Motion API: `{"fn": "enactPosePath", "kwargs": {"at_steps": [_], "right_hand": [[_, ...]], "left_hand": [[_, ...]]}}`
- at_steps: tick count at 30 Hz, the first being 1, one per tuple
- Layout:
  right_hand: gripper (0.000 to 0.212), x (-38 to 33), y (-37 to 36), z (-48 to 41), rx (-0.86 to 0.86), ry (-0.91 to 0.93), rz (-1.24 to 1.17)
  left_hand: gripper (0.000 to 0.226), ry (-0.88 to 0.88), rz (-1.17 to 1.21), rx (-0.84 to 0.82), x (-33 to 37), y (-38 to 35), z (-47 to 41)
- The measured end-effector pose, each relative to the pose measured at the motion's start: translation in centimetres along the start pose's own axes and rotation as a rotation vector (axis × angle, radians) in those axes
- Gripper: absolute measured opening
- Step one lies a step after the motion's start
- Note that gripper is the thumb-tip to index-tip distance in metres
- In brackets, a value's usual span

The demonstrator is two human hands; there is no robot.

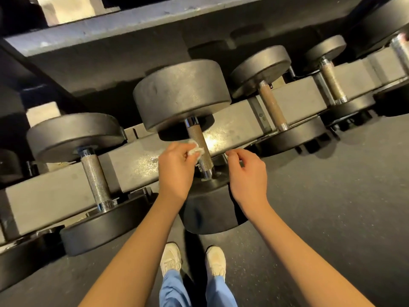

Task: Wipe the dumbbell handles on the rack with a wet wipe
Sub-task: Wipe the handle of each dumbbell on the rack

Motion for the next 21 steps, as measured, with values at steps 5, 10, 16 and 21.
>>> {"fn": "enactPosePath", "kwargs": {"at_steps": [5, 10, 16, 21], "right_hand": [[0.033, 0.1, 0.2, -0.1, -0.013, -0.010, -0.012], [0.034, -0.2, 0.3, 0.1, -0.012, -0.012, -0.029], [0.026, -0.4, 0.2, 0.3, 0.036, -0.022, -0.019], [0.022, -0.5, 0.3, 0.3, 0.026, -0.038, -0.014]], "left_hand": [[0.014, 0.031, 0.038, -0.118, 0.1, 0.6, -0.2], [0.012, 0.083, -0.010, 0.024, 0.5, 0.1, -1.4], [0.009, 0.064, -0.025, -0.361, 0.6, 0.0, 0.7], [0.008, -0.059, -0.055, -0.090, 1.8, 0.4, -1.9]]}}
Point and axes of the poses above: each hand's wrist, its own z-axis away from the middle knuckle, its own y-axis out of the back of the hand, x = y × z, the point moved 1 cm from there along -z, towards the middle knuckle, and after that the axes turned 15 degrees about -y, right-handed, at the moved point
